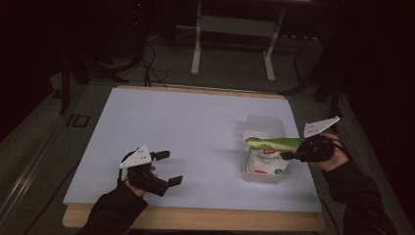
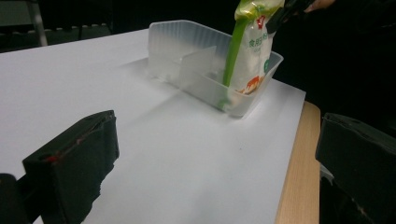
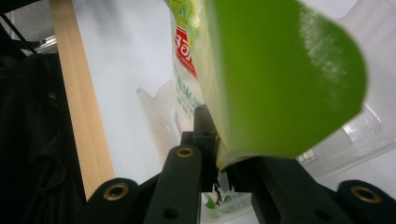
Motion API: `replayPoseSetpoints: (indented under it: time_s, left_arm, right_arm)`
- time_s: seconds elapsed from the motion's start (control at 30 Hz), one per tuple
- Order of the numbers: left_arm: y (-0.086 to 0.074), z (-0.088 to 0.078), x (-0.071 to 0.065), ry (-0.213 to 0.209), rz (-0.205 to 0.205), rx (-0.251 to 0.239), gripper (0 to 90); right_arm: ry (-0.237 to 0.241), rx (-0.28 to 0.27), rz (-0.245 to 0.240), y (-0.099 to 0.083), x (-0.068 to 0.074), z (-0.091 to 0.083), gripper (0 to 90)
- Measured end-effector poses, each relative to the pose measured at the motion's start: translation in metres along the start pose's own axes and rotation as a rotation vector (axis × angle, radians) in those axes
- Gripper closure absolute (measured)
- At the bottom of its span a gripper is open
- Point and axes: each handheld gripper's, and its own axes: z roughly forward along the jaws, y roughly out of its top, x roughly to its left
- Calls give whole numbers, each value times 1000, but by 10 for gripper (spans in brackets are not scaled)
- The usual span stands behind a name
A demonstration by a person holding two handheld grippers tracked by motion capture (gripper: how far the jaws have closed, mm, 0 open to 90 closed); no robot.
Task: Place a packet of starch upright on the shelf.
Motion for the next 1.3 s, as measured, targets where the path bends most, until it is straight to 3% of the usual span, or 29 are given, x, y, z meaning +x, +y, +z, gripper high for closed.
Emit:
replayPoseSetpoints:
  time_s: [0.13,0.4,0.5,0.53,0.57,0.6,0.7,0.8,0.97,1.13,1.17,1.3]
  left_arm:
    - [0,0,0,0,6,1,1]
    - [-1,-2,-1,-1,9,1,1]
    - [-1,-2,0,-2,6,-2,1]
    - [-1,-2,0,-2,6,-2,1]
    - [-1,-2,-1,0,11,-2,1]
    - [-1,-2,-1,0,11,-2,1]
    - [0,-2,-2,-4,10,-11,1]
    - [-1,-2,-3,-8,9,-12,1]
    - [-1,-2,-3,-2,20,-4,1]
    - [-2,-1,-2,-9,11,-5,1]
    - [-3,-1,-3,-11,13,-5,1]
    - [-3,-1,-3,-10,21,-5,1]
  right_arm:
    - [-16,-11,16,3,1,-2,707]
    - [-117,-24,6,19,7,-12,458]
    - [-132,-92,-2,27,11,-21,410]
    - [-132,-92,-2,27,11,-21,410]
    - [-139,-159,1,35,17,-30,351]
    - [-139,-159,1,35,17,-30,351]
    - [-144,-250,21,45,29,-36,253]
    - [-149,-295,9,49,39,-35,154]
    - [-103,-357,-7,58,62,-28,137]
    - [-99,-394,-6,63,79,-24,138]
    - [-84,-414,-2,64,89,-20,140]
    - [-74,-425,-30,65,105,-12,143]
